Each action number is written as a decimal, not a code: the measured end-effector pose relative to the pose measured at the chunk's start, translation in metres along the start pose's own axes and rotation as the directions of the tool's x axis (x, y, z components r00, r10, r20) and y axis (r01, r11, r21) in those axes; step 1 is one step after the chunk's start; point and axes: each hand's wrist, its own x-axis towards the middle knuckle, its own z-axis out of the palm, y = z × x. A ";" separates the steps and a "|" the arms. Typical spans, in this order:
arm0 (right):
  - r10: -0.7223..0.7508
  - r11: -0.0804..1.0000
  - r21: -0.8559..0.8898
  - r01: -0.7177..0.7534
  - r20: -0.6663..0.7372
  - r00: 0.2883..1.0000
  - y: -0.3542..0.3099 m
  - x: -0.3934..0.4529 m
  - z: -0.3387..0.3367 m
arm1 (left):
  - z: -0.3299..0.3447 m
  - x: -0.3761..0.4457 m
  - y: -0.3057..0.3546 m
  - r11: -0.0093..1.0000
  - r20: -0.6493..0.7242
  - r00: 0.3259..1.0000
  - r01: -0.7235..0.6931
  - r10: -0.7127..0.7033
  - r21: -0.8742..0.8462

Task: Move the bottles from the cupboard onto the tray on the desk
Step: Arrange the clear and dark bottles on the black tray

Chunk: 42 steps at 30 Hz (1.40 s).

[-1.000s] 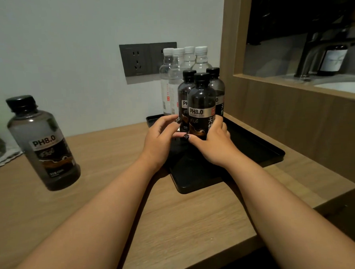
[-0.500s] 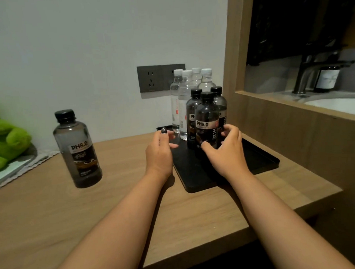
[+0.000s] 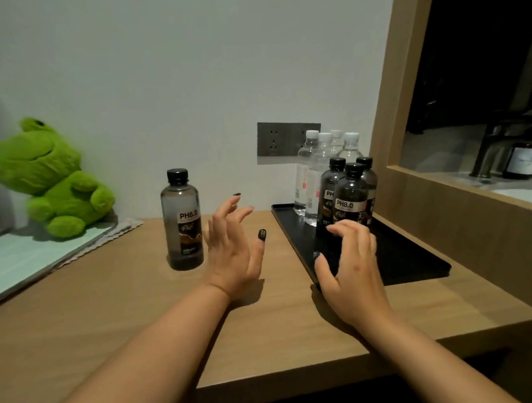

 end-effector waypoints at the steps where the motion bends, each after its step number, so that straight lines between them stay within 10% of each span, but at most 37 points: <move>1: -0.044 0.999 -0.018 0.045 0.040 0.998 -0.005 -0.001 0.002 | -0.007 -0.003 -0.010 0.995 0.035 0.995 -0.092 0.090 0.049; 8: -0.194 0.981 0.070 0.181 0.331 0.923 -0.060 0.000 0.038 | -0.069 -0.017 -0.081 0.982 -0.160 0.987 0.031 -0.001 0.185; 14: -0.041 0.951 0.296 -0.096 0.425 0.904 -0.113 0.030 0.105 | -0.071 -0.017 -0.086 0.925 -0.180 0.909 0.356 -0.376 -0.132; 19: 0.082 0.630 0.595 -0.499 0.588 0.805 -0.124 0.050 0.134 | -0.069 -0.014 -0.092 0.862 -0.137 0.853 0.486 -0.503 -0.142; 25: -0.013 0.540 0.636 -0.551 0.662 0.750 -0.119 0.047 0.122 | -0.068 -0.012 -0.094 0.822 -0.062 0.821 0.560 -0.568 -0.105; 31: -0.020 0.526 0.636 -0.565 0.673 0.739 -0.121 0.036 0.117 | -0.068 -0.015 -0.094 0.773 0.099 0.809 0.584 -0.580 -0.246; 37: 0.052 0.685 0.566 -0.460 0.592 0.804 -0.118 0.028 0.113 | -0.072 -0.010 -0.095 0.448 0.297 0.640 0.734 -0.708 -0.511; 42: 0.065 0.725 0.545 -0.422 0.555 0.829 -0.116 0.031 0.121 | -0.075 -0.011 -0.090 0.465 0.414 0.650 0.753 -0.638 -0.466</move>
